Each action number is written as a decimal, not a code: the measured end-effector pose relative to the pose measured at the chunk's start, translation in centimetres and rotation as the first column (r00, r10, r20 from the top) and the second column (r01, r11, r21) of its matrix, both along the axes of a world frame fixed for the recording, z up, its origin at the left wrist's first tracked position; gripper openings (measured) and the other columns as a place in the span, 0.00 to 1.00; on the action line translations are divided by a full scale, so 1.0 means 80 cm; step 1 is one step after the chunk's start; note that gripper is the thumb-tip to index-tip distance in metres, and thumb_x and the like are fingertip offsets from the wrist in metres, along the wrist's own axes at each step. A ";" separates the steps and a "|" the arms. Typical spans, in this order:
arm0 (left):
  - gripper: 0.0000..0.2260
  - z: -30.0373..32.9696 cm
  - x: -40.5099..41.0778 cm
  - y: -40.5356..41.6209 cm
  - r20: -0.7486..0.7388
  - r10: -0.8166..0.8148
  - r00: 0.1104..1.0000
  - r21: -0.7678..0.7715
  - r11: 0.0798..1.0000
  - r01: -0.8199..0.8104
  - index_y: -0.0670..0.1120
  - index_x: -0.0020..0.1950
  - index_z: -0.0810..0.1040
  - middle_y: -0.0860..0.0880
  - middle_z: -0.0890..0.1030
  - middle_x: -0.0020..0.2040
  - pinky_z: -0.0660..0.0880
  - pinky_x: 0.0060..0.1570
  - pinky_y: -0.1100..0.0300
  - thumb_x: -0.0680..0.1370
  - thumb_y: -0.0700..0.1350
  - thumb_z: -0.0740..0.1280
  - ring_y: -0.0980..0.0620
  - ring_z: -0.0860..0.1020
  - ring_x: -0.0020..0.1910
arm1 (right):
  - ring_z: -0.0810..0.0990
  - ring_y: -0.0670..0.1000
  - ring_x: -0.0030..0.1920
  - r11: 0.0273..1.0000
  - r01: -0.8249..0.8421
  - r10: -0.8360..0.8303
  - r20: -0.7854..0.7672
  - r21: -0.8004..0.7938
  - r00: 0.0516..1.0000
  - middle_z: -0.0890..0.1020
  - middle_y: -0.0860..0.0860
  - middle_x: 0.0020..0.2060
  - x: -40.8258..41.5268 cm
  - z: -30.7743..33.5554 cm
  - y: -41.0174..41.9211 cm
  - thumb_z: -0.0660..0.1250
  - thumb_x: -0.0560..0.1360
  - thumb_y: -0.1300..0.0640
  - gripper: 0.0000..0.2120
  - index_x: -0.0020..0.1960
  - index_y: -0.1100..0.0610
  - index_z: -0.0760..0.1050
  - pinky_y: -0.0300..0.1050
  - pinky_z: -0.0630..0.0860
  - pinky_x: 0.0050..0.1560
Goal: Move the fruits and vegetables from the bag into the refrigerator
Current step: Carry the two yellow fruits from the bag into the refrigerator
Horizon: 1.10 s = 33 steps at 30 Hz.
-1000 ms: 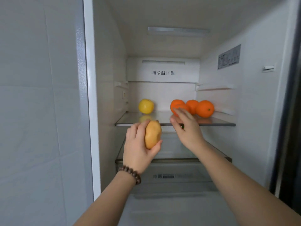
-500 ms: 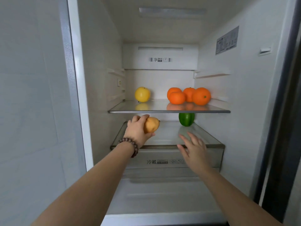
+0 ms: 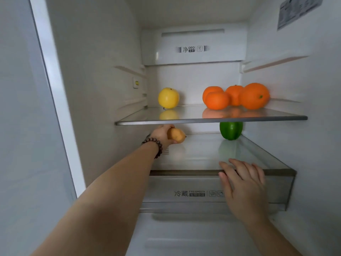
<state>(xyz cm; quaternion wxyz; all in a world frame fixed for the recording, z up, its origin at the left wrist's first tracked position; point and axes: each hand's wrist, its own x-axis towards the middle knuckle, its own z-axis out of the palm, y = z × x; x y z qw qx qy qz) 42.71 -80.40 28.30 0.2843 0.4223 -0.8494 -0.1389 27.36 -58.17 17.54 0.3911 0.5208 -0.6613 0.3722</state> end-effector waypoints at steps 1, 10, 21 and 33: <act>0.29 -0.002 0.001 -0.009 -0.024 0.002 1.000 0.016 1.000 -0.001 0.51 0.68 0.67 0.46 0.70 0.66 0.69 0.63 0.52 0.70 0.47 0.74 0.45 0.71 0.62 | 0.77 0.56 0.53 1.000 0.003 -0.003 -0.008 -0.014 1.000 0.81 0.53 0.52 -0.001 -0.002 -0.003 0.55 0.79 0.47 0.18 0.56 0.54 0.80 0.55 0.66 0.62; 0.27 -0.006 0.010 -0.035 -0.006 0.058 0.998 -0.051 0.997 -0.058 0.50 0.69 0.66 0.46 0.72 0.66 0.69 0.62 0.53 0.73 0.45 0.72 0.45 0.71 0.64 | 0.77 0.59 0.51 0.995 -0.004 0.000 -0.046 -0.103 0.999 0.82 0.56 0.51 -0.004 -0.007 -0.012 0.57 0.78 0.48 0.18 0.53 0.56 0.81 0.57 0.67 0.60; 0.34 0.011 0.043 0.010 0.175 0.098 0.980 0.002 0.995 -0.100 0.48 0.75 0.55 0.44 0.62 0.73 0.67 0.64 0.50 0.75 0.54 0.67 0.43 0.67 0.68 | 0.76 0.57 0.53 0.997 -0.018 0.017 -0.007 -0.069 1.000 0.81 0.54 0.49 0.001 0.000 -0.003 0.57 0.78 0.48 0.17 0.53 0.56 0.80 0.55 0.67 0.60; 0.29 -0.023 0.125 0.173 0.238 0.057 0.970 -0.193 0.981 -0.010 0.46 0.77 0.51 0.44 0.58 0.76 0.58 0.72 0.51 0.80 0.55 0.55 0.44 0.58 0.74 | 0.78 0.59 0.51 0.991 0.008 -0.023 0.114 0.131 0.993 0.82 0.56 0.50 0.020 0.017 0.025 0.54 0.77 0.47 0.20 0.54 0.56 0.80 0.56 0.66 0.61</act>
